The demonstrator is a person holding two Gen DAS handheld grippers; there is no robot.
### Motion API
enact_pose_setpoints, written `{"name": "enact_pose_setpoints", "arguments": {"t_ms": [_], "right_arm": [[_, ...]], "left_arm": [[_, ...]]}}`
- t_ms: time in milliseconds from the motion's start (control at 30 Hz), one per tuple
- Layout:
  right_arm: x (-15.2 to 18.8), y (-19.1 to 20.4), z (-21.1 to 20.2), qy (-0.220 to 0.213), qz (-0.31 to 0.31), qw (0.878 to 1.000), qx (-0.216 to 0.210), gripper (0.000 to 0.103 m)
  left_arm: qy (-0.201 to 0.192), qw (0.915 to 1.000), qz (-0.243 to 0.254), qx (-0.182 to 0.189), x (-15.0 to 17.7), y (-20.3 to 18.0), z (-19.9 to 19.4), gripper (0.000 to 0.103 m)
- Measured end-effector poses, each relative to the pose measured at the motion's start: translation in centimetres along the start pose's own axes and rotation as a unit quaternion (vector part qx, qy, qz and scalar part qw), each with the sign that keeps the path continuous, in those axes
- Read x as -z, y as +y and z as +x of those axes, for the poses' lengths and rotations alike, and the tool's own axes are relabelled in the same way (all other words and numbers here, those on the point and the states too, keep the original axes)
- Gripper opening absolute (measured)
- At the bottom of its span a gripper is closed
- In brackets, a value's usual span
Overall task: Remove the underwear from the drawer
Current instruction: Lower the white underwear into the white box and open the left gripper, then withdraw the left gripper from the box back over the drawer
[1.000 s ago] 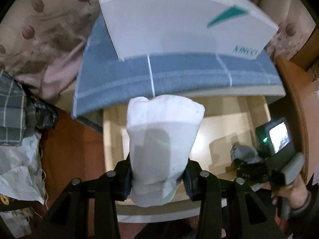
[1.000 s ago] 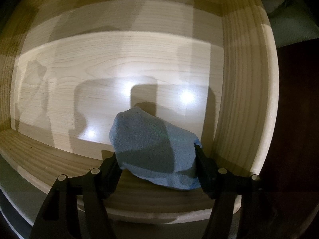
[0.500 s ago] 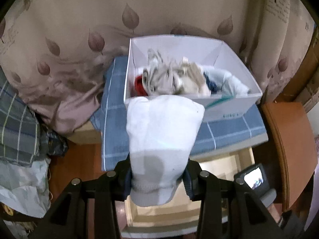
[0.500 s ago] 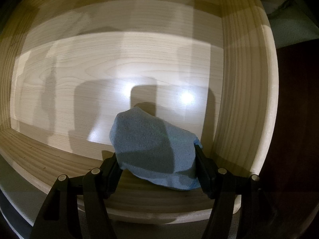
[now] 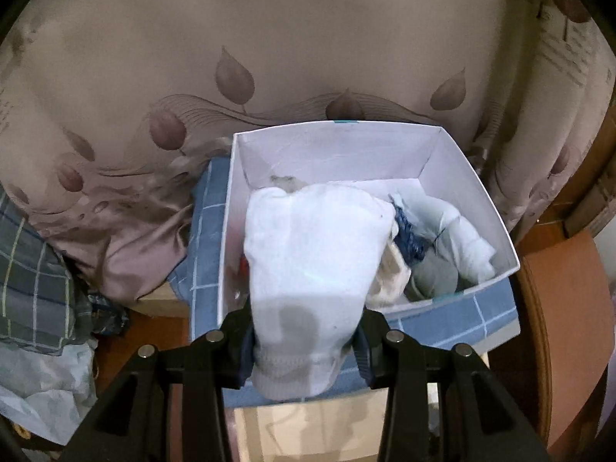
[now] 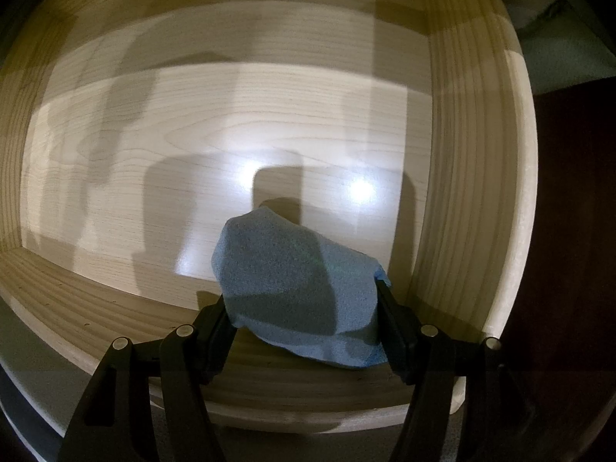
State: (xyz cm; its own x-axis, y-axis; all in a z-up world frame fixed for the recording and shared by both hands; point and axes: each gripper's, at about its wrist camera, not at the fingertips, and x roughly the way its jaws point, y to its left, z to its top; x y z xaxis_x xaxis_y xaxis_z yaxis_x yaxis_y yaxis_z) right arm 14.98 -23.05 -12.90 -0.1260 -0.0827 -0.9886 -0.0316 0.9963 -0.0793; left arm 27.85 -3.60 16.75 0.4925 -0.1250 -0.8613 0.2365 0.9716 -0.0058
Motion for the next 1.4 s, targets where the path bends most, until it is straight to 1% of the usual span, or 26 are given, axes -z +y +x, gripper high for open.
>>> {"name": "enact_pose_setpoints", "arguments": {"t_ms": [167,400,467,567,600,867,967,1100,1400], "right_arm": [[0.0,0.0,0.0,-0.002,-0.002,1.000,-0.001,0.062],[0.0,0.0,0.0,-0.002,-0.002,1.000,-0.001,0.062],[0.0,0.0,-0.1,-0.002,-0.002,1.000,-0.001,0.062],[0.0,0.0,-0.1,-0.002,-0.001,1.000,-0.001,0.062],[-0.1,0.0,-0.1,-0.002,-0.001,1.000,-0.001,0.062],[-0.1,0.2,-0.2,-0.002,-0.002,1.000,0.001,0.062],[-0.1,0.2,-0.2,-0.003,-0.002,1.000,0.002,0.062],[-0.1,0.2,-0.2,-0.002,-0.002,1.000,0.002,0.062],[-0.1,0.2,-0.3,-0.002,-0.001,1.000,0.002,0.062]], "left_arm": [[-0.014,0.9999,0.002,0.009,-1.7,-0.7,1.2,0.041],[0.002,0.9995,0.025,0.017,-2.6,-2.6,3.7,0.042],[0.011,0.9996,0.023,0.012,-2.7,-2.8,4.6,0.042],[0.019,0.9995,0.015,0.017,-2.9,-2.9,5.4,0.044],[0.018,0.9996,0.014,0.014,-2.9,-3.0,5.4,0.045],[0.025,0.9994,0.009,0.021,-2.9,-2.6,5.4,0.048],[0.033,0.9990,0.014,0.026,-2.8,-2.7,5.3,0.057],[0.027,0.9992,0.014,0.025,-2.8,-3.1,4.5,0.062],[0.031,0.9990,0.012,0.028,-2.4,-2.9,3.4,0.062]]}}
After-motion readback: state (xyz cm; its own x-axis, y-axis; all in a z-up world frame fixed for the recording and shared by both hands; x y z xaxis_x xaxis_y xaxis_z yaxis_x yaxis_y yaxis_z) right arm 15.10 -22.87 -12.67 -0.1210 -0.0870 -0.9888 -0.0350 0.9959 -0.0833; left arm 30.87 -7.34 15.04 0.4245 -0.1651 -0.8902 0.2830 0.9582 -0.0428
